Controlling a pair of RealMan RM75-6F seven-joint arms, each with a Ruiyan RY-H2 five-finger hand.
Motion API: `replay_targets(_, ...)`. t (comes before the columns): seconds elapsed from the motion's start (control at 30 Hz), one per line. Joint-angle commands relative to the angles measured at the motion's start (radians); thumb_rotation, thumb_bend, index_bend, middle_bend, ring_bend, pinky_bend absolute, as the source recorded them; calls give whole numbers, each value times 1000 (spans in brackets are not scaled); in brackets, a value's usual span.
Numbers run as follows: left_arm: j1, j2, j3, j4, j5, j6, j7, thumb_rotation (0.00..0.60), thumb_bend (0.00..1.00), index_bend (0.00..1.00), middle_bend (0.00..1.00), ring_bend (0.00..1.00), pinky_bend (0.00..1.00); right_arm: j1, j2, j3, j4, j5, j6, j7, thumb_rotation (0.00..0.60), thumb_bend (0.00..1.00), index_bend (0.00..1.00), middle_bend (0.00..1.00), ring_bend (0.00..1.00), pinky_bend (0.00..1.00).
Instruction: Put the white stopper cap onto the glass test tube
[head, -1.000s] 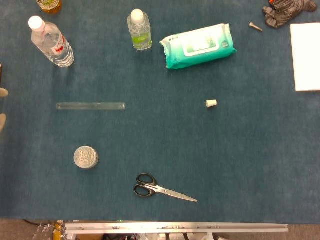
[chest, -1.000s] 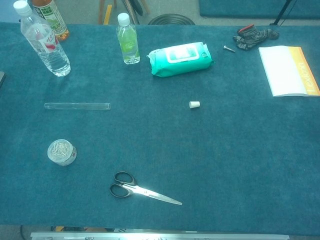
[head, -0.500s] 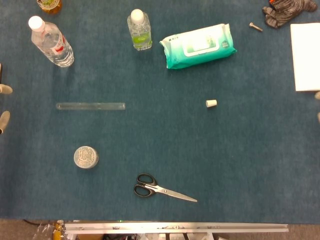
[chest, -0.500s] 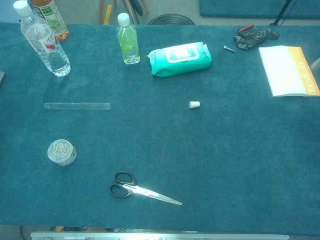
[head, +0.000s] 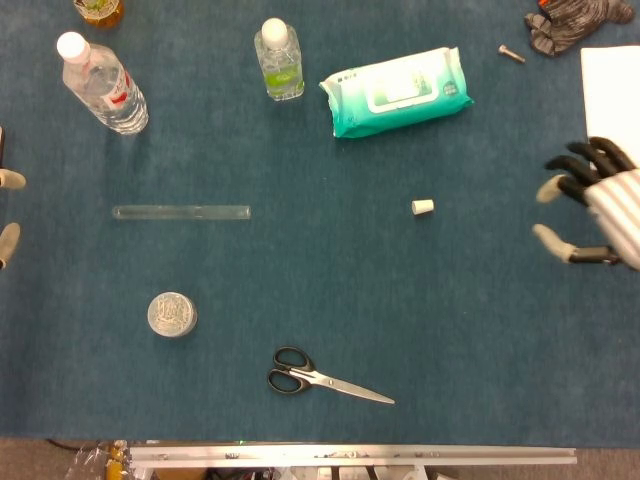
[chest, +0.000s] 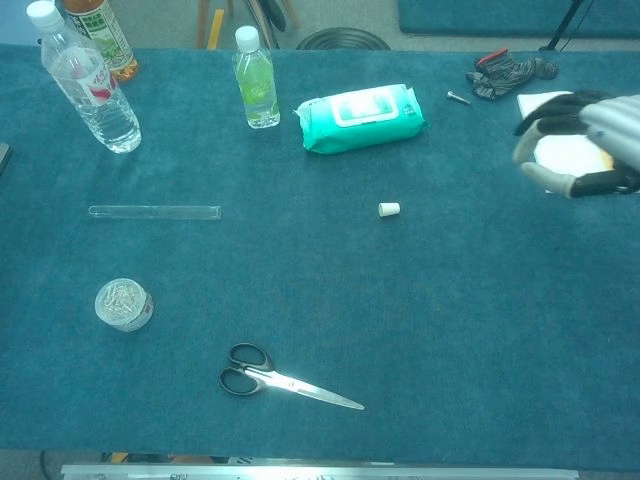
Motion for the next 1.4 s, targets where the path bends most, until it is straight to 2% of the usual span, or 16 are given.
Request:
replay_targets(0.03, 3, 4, 1, -1, 1, 5, -5, 600, 322, 350, 321, 174, 239, 74, -46, 20, -18, 67, -96, -80, 83, 348, 385, 194, 60, 47)
replay_targets(0.3, 22, 5, 8, 3, 11, 35, -25, 600, 322, 351, 320, 174, 239, 180, -180, 39, 28, 197, -199, -247, 64, 348, 385, 188, 43, 41)
replay_targets(0.63, 28, 11, 12, 4, 28, 46, -37, 600, 322, 354, 320, 174, 239, 244, -320, 29, 115, 294, -188, -414, 61, 348, 385, 188, 40, 40)
replay_targets(1.13, 27, 11, 13, 10, 35, 46, -46, 600, 322, 355, 320, 174, 238, 296, -465, 12, 241, 343, -168, -472, 62, 348, 385, 188, 40, 40)
replay_targets(1.4, 34, 9, 16, 25, 39, 54, -62, 600, 321, 355, 319, 174, 238, 313, -506, 7, 284, 356, -159, -485, 63, 348, 385, 188, 40, 40)
